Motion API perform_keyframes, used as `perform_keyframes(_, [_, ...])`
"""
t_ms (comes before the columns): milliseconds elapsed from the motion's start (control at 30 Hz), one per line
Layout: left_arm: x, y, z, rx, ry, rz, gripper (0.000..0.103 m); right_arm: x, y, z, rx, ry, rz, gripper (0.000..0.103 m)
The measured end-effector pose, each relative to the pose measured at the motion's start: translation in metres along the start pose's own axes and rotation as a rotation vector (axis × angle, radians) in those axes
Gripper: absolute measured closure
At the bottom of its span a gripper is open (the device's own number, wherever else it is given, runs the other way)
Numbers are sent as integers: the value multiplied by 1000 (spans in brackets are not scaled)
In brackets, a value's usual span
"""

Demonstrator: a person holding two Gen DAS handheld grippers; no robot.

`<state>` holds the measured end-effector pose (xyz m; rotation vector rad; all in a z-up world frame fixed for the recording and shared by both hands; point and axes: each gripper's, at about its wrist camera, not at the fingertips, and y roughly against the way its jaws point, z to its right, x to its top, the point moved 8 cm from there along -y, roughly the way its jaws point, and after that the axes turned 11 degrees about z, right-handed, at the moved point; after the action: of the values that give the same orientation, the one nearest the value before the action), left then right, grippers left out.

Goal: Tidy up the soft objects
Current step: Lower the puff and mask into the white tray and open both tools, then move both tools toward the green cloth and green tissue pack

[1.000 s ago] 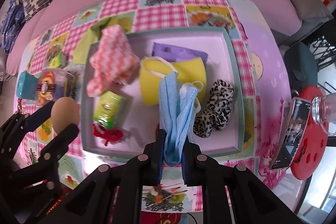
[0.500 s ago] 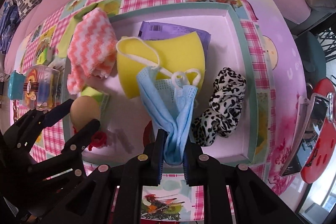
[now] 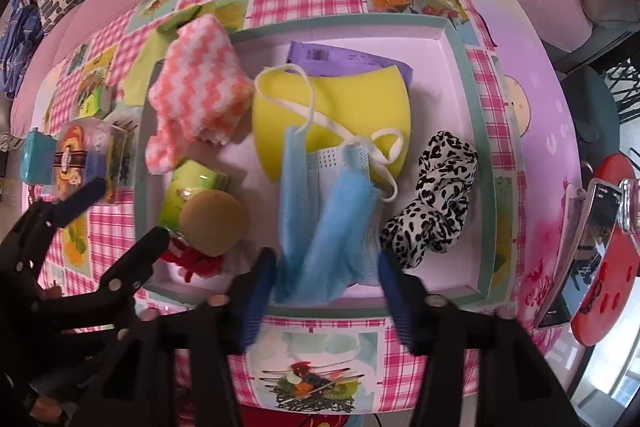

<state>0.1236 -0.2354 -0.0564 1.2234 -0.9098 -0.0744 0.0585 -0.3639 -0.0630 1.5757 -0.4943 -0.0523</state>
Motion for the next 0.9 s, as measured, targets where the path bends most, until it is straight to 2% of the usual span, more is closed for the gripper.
perform_keyframes(133, [3, 14, -21, 31, 29, 15, 18, -2, 11, -12, -4, 14, 15, 33])
perform_keyframes(233, [9, 28, -40, 59, 53, 43, 14, -1, 16, -20, -4, 31, 20, 29])
perform_keyframes(367, [18, 48, -68, 92, 84, 84, 12, 2, 22, -28, -10, 47, 33, 18])
perform_keyframes(433, [22, 59, -81, 105, 93, 104, 11, 3, 27, -33, -12, 57, 43, 16])
perform_keyframes(500, [24, 66, -91, 116, 100, 117, 11, 6, 28, -35, -16, 66, 48, 8])
perform_keyframes(533, [25, 70, -97, 123, 103, 123, 11, 7, 32, -36, -20, 69, 55, 0])
perform_keyframes(900, [26, 92, -158, 159, 154, 104, 10, 23, 47, -63, -20, 125, 97, 0])
